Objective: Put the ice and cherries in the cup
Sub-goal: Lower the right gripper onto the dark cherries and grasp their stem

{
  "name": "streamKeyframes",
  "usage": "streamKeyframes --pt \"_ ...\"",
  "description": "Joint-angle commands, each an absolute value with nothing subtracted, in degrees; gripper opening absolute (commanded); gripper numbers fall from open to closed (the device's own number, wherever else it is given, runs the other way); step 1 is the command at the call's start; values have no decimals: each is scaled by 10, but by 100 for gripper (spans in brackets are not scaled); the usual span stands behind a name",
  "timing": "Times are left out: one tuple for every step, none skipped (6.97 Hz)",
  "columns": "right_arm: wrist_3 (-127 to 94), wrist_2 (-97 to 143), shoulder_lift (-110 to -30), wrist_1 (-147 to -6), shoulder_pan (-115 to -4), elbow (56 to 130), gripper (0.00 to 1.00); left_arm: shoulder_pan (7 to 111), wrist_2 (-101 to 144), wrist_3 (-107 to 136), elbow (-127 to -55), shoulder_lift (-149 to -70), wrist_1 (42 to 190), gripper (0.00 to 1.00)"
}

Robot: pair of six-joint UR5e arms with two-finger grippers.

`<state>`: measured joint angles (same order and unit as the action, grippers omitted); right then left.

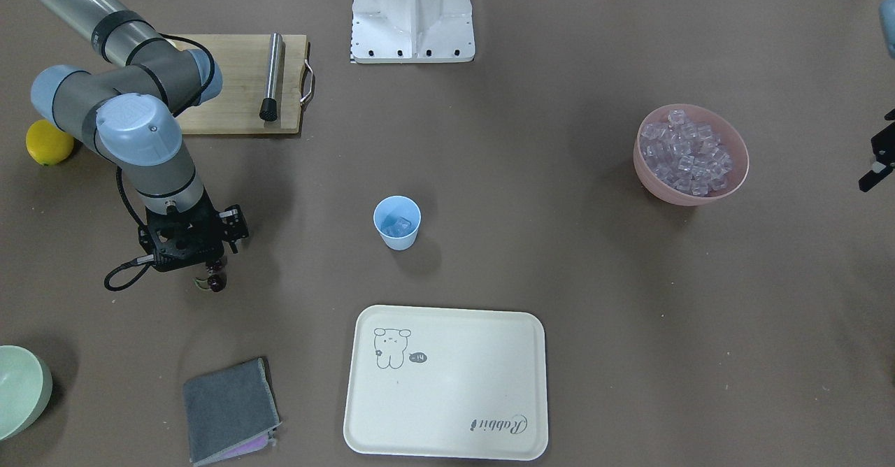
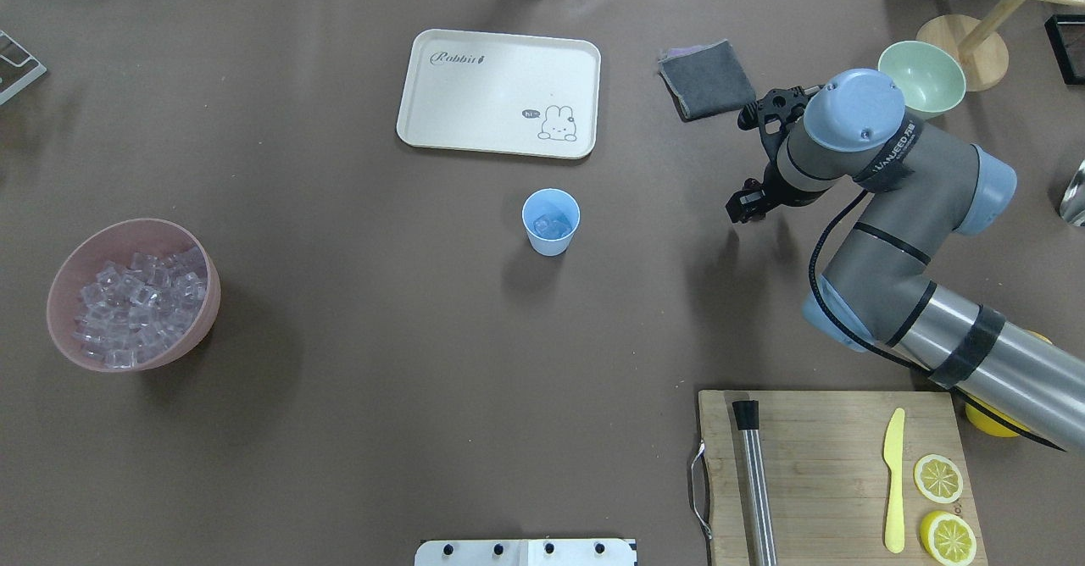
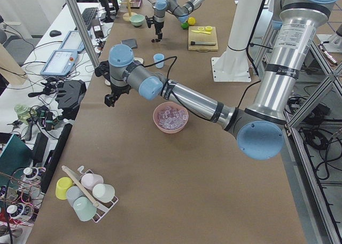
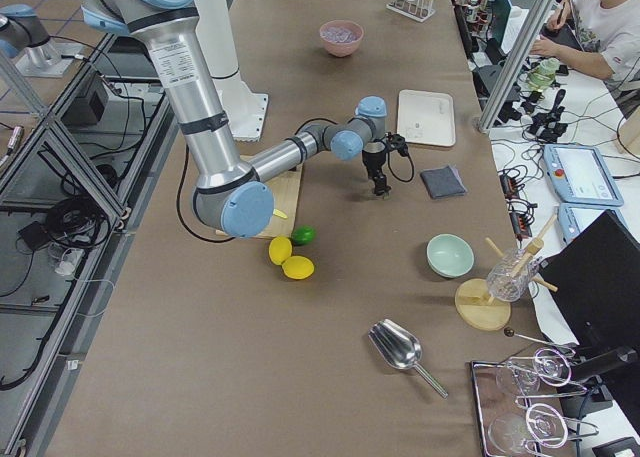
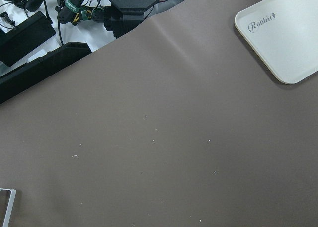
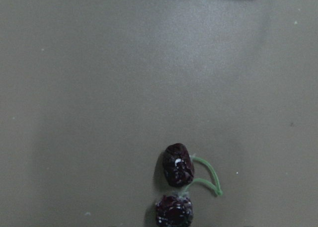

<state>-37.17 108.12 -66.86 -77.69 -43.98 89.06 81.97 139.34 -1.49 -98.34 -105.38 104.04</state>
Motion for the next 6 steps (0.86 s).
streamKeyframes --pt "-374 1080 -665 -777 -439 879 88 820 1393 -15 -984 -1054 1041 98" --pt "-376 1082 -662 -777 -439 879 87 821 1393 -15 -986 -1054 1041 98" --pt "-375 1082 -662 -777 -439 873 79 820 1393 -15 -984 -1054 1041 98" --pt "-374 1082 -662 -777 -439 868 77 820 1394 -15 -985 -1054 1041 98" --pt "-373 1084 -662 -777 -439 867 76 820 1393 -15 -985 -1054 1041 98" --pt "-374 1085 -658 -777 -439 867 72 820 1393 -15 -986 -1054 1042 98"
